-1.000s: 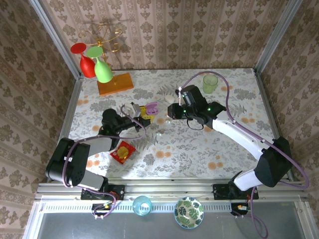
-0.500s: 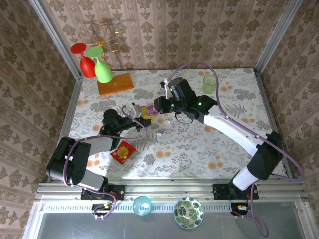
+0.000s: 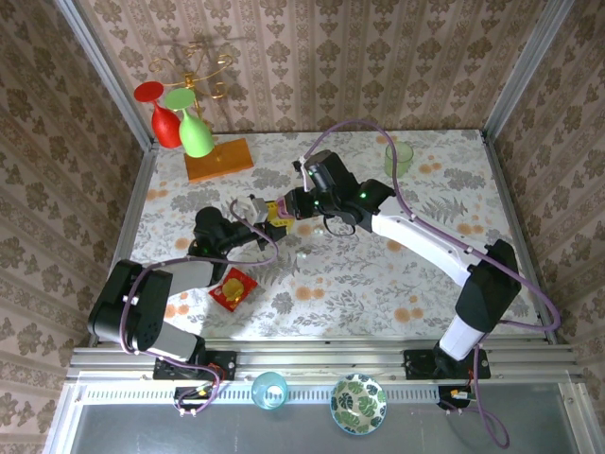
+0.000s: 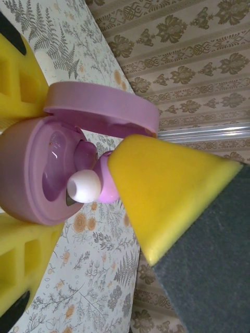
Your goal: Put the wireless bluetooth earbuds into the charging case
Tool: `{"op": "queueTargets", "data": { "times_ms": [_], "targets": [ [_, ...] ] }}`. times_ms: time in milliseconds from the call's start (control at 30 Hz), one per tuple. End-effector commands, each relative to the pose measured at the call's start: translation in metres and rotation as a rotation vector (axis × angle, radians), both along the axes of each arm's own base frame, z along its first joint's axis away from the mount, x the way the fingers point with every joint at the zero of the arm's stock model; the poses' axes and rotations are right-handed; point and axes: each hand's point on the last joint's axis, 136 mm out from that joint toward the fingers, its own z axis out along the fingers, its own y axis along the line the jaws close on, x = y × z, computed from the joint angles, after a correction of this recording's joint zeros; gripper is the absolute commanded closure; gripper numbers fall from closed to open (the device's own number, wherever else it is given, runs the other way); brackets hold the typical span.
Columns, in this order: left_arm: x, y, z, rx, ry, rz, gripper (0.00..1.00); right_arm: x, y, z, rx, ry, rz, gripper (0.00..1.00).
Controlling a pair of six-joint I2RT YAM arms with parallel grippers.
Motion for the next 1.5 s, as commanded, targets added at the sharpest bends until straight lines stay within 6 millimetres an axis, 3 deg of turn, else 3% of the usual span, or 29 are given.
{"op": "queueTargets", "data": {
  "times_ms": [0,600,1033,1333,1467],
  "targets": [
    [-0.001,-0.001,0.002,-0.004,-0.028,-0.005,0.83,0.002,0.003,-0.001,-0.025,-0.007,-0.001,0.81],
    [0.000,-0.002,0.000,-0.002,-0.019,-0.008,0.83,-0.002,0.016,-0.010,-0.023,0.007,0.025,0.81],
    [0.000,-0.003,0.001,-0.006,-0.016,-0.013,0.83,-0.003,0.009,-0.007,-0.031,-0.011,0.004,0.68],
    [0.000,-0.004,0.001,-0.006,-0.015,-0.014,0.84,-0.008,0.007,0.000,-0.009,-0.024,0.013,0.69],
    [0.000,-0.004,0.000,-0.006,-0.015,-0.012,0.84,-0.010,0.012,0.002,0.022,-0.016,0.034,0.76]
  ]
}}
